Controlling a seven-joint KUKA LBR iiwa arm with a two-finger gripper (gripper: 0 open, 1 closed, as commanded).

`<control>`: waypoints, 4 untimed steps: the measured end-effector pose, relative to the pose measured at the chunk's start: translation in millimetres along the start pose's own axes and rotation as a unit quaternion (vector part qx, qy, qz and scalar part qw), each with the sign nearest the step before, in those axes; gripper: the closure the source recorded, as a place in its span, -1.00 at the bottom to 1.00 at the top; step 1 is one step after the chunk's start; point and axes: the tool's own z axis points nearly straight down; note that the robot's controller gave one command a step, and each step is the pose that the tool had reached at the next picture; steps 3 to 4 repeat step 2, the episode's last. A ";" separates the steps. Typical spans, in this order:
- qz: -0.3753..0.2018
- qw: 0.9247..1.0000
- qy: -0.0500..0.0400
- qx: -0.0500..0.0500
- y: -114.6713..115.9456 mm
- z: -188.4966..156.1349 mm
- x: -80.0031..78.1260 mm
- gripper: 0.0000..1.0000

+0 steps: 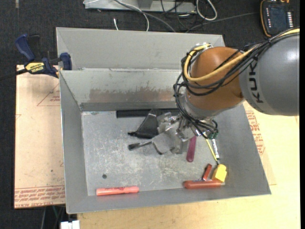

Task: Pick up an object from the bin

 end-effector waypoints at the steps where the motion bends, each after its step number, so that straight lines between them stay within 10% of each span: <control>1: -0.037 0.999 0.009 -0.007 3.3 -51.5 25.2 1.00; 4: -0.021 1.000 0.007 -0.006 2.0 -42.7 20.6 1.00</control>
Offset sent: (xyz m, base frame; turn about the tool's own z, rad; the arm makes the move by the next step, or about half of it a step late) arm 0.0015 -0.0021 -0.0103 0.1126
